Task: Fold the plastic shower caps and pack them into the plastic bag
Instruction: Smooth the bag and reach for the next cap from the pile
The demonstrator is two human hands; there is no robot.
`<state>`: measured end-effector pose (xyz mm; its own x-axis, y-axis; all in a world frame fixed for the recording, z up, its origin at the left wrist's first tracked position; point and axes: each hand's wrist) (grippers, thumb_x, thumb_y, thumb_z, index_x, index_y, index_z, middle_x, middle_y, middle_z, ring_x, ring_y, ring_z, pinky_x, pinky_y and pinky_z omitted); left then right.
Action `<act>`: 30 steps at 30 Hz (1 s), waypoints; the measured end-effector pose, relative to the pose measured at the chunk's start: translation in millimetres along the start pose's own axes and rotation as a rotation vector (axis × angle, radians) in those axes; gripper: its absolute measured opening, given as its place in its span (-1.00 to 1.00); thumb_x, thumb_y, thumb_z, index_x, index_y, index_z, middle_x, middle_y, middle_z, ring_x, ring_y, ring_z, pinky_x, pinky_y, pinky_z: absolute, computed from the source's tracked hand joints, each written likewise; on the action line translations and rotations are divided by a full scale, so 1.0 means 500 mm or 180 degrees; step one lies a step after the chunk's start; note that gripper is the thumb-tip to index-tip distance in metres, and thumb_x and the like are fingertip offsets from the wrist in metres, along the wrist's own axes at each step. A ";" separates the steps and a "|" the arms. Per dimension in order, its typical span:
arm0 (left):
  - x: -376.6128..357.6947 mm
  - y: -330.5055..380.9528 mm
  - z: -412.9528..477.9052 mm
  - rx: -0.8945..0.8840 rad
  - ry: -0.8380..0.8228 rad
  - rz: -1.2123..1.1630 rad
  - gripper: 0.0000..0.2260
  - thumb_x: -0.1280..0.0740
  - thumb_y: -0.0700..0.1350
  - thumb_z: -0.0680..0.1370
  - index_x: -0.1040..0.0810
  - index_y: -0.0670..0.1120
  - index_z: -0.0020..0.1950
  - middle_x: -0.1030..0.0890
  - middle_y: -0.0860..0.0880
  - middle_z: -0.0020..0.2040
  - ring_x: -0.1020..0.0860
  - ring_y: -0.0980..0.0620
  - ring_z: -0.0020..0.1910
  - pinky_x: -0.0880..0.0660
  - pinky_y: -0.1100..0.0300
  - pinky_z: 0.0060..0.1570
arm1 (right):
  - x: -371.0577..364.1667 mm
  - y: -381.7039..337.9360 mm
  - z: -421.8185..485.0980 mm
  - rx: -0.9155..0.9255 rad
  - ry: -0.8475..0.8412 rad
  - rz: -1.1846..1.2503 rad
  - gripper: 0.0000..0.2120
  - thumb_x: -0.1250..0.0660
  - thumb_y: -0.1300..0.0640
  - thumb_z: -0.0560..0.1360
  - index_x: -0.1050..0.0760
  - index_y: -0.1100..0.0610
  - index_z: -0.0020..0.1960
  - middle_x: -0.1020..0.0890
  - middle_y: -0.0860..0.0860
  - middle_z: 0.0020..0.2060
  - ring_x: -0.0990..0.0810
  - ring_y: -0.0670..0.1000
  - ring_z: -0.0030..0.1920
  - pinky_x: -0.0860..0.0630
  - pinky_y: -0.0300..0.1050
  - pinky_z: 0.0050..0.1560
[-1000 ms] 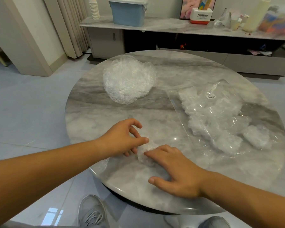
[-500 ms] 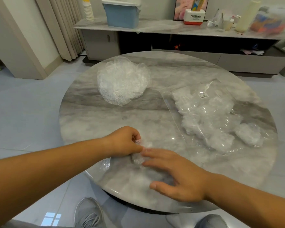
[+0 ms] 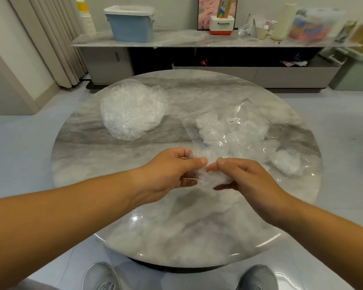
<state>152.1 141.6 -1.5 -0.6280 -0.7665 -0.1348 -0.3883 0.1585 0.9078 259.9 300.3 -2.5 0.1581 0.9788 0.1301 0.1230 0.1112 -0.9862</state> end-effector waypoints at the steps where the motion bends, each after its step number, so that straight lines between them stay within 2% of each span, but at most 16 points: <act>1: -0.013 0.006 0.006 -0.0010 -0.0026 -0.0039 -0.84 -0.45 -0.12 0.55 -0.53 -0.12 0.05 -0.67 -0.10 -0.15 -0.64 0.05 -0.26 -0.60 0.17 -0.14 | 0.016 -0.006 0.000 0.0078 0.0176 0.0029 -0.68 -0.26 -0.04 0.59 -0.73 0.09 -0.03 -0.75 0.04 -0.03 -0.71 0.04 0.04 -0.62 0.04 0.12; 3: -0.039 0.015 0.019 -0.0098 -0.0029 0.0208 -0.77 -0.41 -0.01 0.58 -0.54 -0.11 0.13 -0.69 -0.08 -0.02 -0.69 0.04 -0.12 -0.60 0.12 -0.02 | 0.061 -0.020 0.003 0.0243 0.0597 0.0062 -0.62 -0.27 -0.11 0.51 -0.72 0.14 -0.13 -0.75 0.10 -0.13 -0.73 0.09 -0.07 -0.62 0.00 0.04; 5: -0.066 0.017 0.026 -0.0447 -0.0030 0.1150 -0.76 -0.34 0.07 0.62 -0.57 -0.03 0.19 -0.67 0.00 0.11 -0.65 0.12 0.06 -0.57 0.13 0.14 | 0.126 -0.022 0.013 0.0245 0.0936 0.0100 -0.56 -0.23 -0.12 0.56 -0.72 0.13 -0.25 -0.74 0.12 -0.21 -0.72 0.06 -0.18 -0.60 -0.05 -0.04; 6: -0.080 0.014 0.028 -0.0717 -0.0137 0.1761 -0.76 -0.29 0.09 0.64 -0.59 0.01 0.21 -0.63 0.06 0.18 -0.58 0.19 0.13 -0.50 0.21 0.21 | 0.163 -0.017 0.018 0.0138 0.0995 0.0096 -0.49 -0.18 -0.11 0.62 -0.72 0.12 -0.29 -0.74 0.12 -0.24 -0.71 0.05 -0.20 -0.59 -0.05 -0.04; 8: -0.110 0.000 0.032 -0.1128 -0.0531 0.2918 -0.69 -0.20 0.12 0.67 -0.58 0.06 0.32 -0.43 0.11 0.44 -0.32 0.28 0.37 -0.22 0.42 0.34 | 0.229 0.003 0.022 -0.0212 0.0895 -0.0006 -0.36 -0.07 -0.17 0.66 -0.72 0.12 -0.31 -0.73 0.14 -0.23 -0.69 0.07 -0.19 -0.54 -0.01 0.01; 9: -0.125 -0.010 0.037 -0.1222 -0.0723 0.3396 -0.65 -0.15 0.16 0.68 -0.53 0.10 0.39 -0.24 0.08 0.58 -0.14 0.25 0.51 -0.08 0.38 0.43 | 0.255 0.017 0.020 -0.0402 0.0798 -0.0082 -0.32 -0.04 -0.23 0.64 -0.72 0.14 -0.31 -0.73 0.16 -0.21 -0.67 0.07 -0.19 -0.52 0.00 0.03; 11: -0.149 -0.035 0.054 -0.1431 -0.1014 0.4153 -0.56 -0.07 0.23 0.67 -0.42 0.13 0.50 0.10 0.04 0.67 0.20 0.15 0.61 0.15 0.18 0.56 | 0.288 0.047 0.008 -0.0665 0.0564 -0.0317 -0.26 -0.01 -0.33 0.55 -0.72 0.17 -0.31 -0.73 0.18 -0.19 -0.67 0.07 -0.19 -0.50 0.00 0.05; 14: -0.175 -0.064 0.076 -0.1660 -0.1266 0.4958 -0.45 0.01 0.30 0.65 -0.31 0.10 0.57 0.28 -0.02 0.64 0.38 0.06 0.58 0.30 0.05 0.57 | 0.306 0.084 -0.017 -0.0829 0.0259 -0.0769 -0.21 0.03 -0.40 0.47 -0.74 0.17 -0.23 -0.73 0.15 -0.18 -0.67 0.10 -0.10 -0.52 -0.04 0.13; 17: -0.183 -0.084 0.091 -0.1847 -0.1023 0.5610 -0.35 0.06 0.36 0.63 -0.19 0.02 0.62 0.31 -0.09 0.63 0.38 -0.02 0.59 0.31 -0.03 0.57 | 0.312 0.111 -0.029 -0.0896 0.0168 -0.1165 -0.17 0.13 -0.44 0.47 -0.75 0.09 -0.19 -0.74 0.04 -0.19 -0.66 0.08 -0.05 -0.49 -0.06 0.19; 19: -0.183 -0.091 0.100 -0.1935 -0.0805 0.5913 -0.28 0.10 0.38 0.62 -0.08 -0.04 0.65 0.29 -0.12 0.63 0.34 -0.06 0.60 0.29 -0.06 0.57 | 0.313 0.120 -0.030 -0.0939 0.0228 -0.1224 -0.17 0.15 -0.46 0.45 -0.75 0.05 -0.19 -0.74 0.01 -0.19 -0.64 0.06 -0.06 -0.48 -0.10 0.13; 22: -0.185 -0.091 0.112 -0.1899 -0.0676 0.6084 -0.24 0.14 0.38 0.62 0.08 -0.09 0.66 0.26 -0.14 0.64 0.30 -0.07 0.61 0.25 -0.06 0.58 | 0.314 0.126 -0.024 -0.1054 0.0299 -0.1271 -0.17 0.13 -0.47 0.41 -0.76 0.06 -0.19 -0.74 0.00 -0.21 -0.65 0.04 -0.08 -0.47 -0.16 0.05; 25: -0.190 -0.091 0.116 -0.1993 -0.0657 0.6064 -0.24 0.16 0.37 0.61 0.17 -0.08 0.66 0.26 -0.13 0.64 0.28 -0.08 0.62 0.22 -0.09 0.58 | 0.316 0.134 -0.009 -0.1198 0.0420 -0.1237 -0.16 0.10 -0.51 0.41 -0.76 0.07 -0.16 -0.74 0.04 -0.20 -0.68 0.08 -0.09 -0.55 -0.12 0.05; 27: -0.189 -0.094 0.118 -0.2076 -0.0688 0.6010 -0.25 0.14 0.36 0.62 0.18 -0.06 0.66 0.24 -0.14 0.64 0.24 -0.09 0.63 0.17 -0.14 0.58 | 0.316 0.142 0.006 -0.1240 0.0630 -0.0952 -0.16 0.05 -0.54 0.42 -0.75 0.07 -0.12 -0.74 0.11 -0.18 -0.68 0.12 -0.13 -0.56 -0.04 0.00; 30: -0.187 -0.095 0.120 -0.1947 -0.0838 0.5965 -0.25 0.16 0.38 0.59 0.19 -0.03 0.66 0.25 -0.10 0.65 0.24 -0.06 0.63 0.12 -0.22 0.56 | 0.309 0.143 0.025 -0.1316 0.1042 0.0231 -0.23 -0.05 -0.43 0.56 -0.69 0.22 0.08 -0.71 0.24 -0.04 -0.64 0.13 -0.16 -0.50 -0.04 -0.12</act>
<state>189.0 243.0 -56.0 0.0079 0.1765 0.9843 0.9607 0.2716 -0.0565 280.7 461.7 -54.4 0.4699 0.8693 0.1535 0.4659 -0.0966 -0.8795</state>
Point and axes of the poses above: each hand's wrist, its own z-axis towards the middle knuckle, its own x-axis out of the back of the hand, y = z × x
